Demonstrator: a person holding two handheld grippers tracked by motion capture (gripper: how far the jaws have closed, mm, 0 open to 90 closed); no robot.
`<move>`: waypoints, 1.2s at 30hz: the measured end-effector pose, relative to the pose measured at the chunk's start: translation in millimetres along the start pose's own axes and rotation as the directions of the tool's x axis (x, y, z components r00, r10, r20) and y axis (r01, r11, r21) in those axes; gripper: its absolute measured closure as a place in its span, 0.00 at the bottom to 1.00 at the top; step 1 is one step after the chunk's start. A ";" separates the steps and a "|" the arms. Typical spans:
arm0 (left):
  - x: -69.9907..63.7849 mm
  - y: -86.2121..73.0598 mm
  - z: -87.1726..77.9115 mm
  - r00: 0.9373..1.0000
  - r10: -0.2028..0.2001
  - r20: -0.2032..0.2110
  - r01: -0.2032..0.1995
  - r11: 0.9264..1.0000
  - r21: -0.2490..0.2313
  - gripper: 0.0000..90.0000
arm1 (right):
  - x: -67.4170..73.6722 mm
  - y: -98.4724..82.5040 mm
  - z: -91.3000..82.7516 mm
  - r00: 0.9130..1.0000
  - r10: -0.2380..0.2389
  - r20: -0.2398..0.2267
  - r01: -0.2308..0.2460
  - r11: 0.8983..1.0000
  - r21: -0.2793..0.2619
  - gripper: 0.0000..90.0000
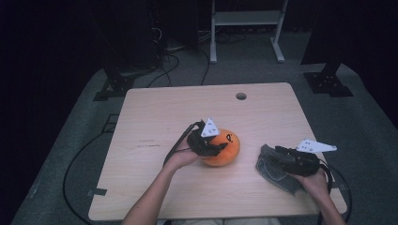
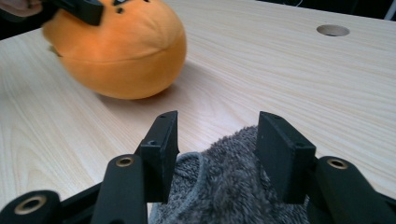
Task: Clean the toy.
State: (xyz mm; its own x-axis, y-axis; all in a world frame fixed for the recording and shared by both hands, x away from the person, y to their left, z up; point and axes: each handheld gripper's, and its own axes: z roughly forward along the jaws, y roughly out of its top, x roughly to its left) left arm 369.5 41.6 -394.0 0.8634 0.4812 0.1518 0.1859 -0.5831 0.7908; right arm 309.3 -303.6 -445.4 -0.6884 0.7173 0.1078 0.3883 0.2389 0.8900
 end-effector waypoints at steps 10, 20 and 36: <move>4.7 -3.6 -7.6 0.999 -0.037 0.016 0.037 0.999 -0.009 0.36 | 4.9 2.1 6.8 1.000 -0.003 -0.023 0.003 1.000 0.020 0.48; 6.5 -8.2 -31.9 0.999 -0.046 0.007 0.047 0.998 -0.038 0.22 | 7.8 2.1 4.7 1.000 -0.003 -0.022 0.003 1.000 0.015 0.46; 11.4 -36.2 -56.1 0.995 -0.101 0.001 0.101 0.993 -0.058 0.18 | 10.6 -0.9 7.0 1.000 0.006 -0.016 -0.006 1.000 0.028 0.42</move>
State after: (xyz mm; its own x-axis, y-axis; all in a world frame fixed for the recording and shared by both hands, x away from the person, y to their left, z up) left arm 346.3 104.9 -387.6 0.8408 0.5368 0.0706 0.2445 -0.4929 0.8350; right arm 305.9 -291.6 -448.2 -0.6958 0.7081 0.1206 0.4094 0.2531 0.8765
